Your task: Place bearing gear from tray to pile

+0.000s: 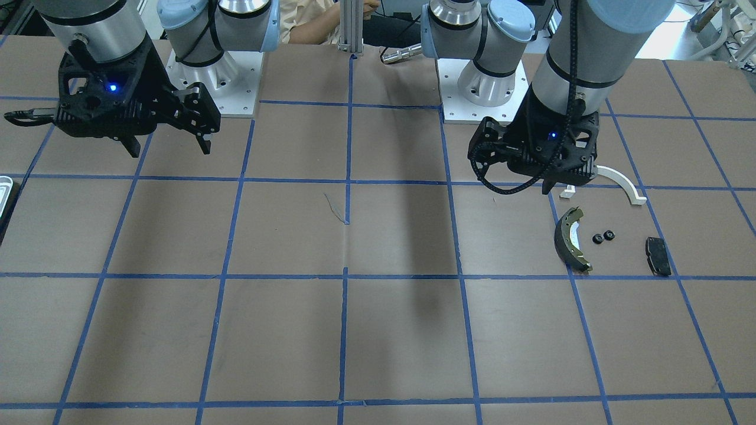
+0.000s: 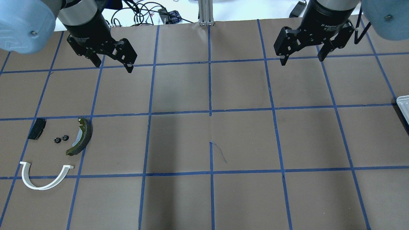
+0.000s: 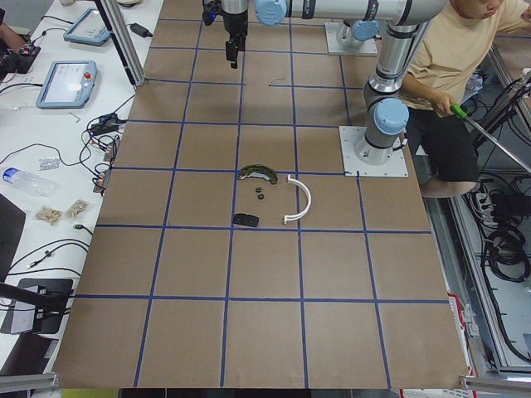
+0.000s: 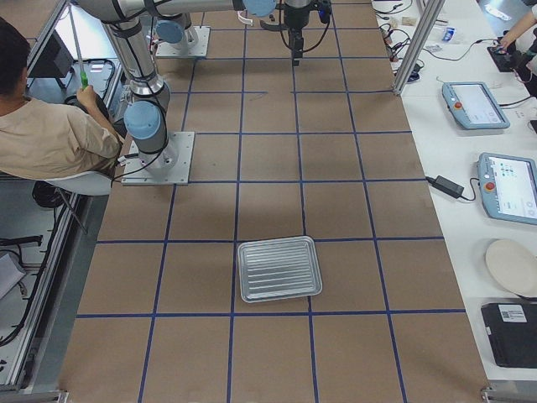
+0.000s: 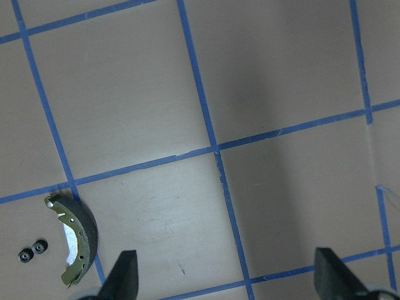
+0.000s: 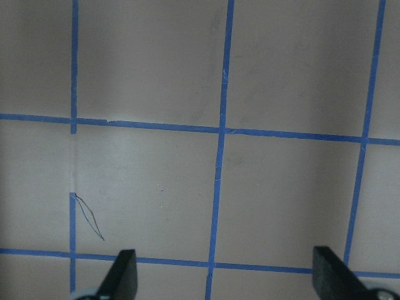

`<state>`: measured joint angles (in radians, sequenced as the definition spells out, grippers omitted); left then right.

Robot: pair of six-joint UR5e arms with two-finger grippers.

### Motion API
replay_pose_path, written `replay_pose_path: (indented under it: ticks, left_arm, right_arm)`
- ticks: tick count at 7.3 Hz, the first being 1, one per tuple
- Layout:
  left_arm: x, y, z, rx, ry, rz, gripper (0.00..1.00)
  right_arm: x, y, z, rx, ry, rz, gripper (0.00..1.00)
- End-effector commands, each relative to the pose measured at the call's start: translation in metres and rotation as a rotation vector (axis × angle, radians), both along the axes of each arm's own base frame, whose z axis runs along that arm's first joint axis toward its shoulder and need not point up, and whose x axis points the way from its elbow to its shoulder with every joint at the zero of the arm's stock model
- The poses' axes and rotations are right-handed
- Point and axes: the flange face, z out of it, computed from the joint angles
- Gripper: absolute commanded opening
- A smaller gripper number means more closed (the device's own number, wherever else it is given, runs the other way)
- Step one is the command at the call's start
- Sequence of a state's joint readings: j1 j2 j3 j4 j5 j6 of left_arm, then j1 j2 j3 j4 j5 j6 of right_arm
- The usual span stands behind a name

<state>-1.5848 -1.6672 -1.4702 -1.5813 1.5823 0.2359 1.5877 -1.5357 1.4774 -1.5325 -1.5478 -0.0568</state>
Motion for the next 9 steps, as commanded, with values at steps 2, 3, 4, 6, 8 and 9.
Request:
replay_pose_path:
  ticks: [2, 3, 4, 6, 8, 9]
  left_arm:
    - [0.025, 0.012, 0.009, 0.039, 0.025, 0.045, 1.0]
    - [0.034, 0.018, 0.013, 0.056, 0.023, 0.027, 1.0]
    - [0.036, 0.02, 0.013, 0.062, 0.022, 0.002, 1.0]
    - [0.037, 0.019, 0.012, 0.065, 0.023, 0.005, 1.0]
    - [0.036, 0.02, 0.007, 0.067, 0.025, 0.01, 1.0]
    - [0.035, 0.02, 0.007, 0.067, 0.025, 0.01, 1.0]
  right_arm:
    - [0.005, 0.001, 0.0, 0.002, -0.052, -0.043, 1.0]
    - [0.005, 0.004, 0.001, -0.002, -0.046, -0.043, 1.0]
    - [0.004, 0.004, 0.002, -0.005, -0.043, -0.045, 1.0]
    - [0.005, 0.007, 0.006, -0.011, -0.042, -0.072, 1.0]
    - [0.005, 0.009, 0.006, -0.011, -0.043, -0.106, 1.0]
    - [0.0, 0.008, 0.006, -0.014, -0.007, -0.11, 1.0]
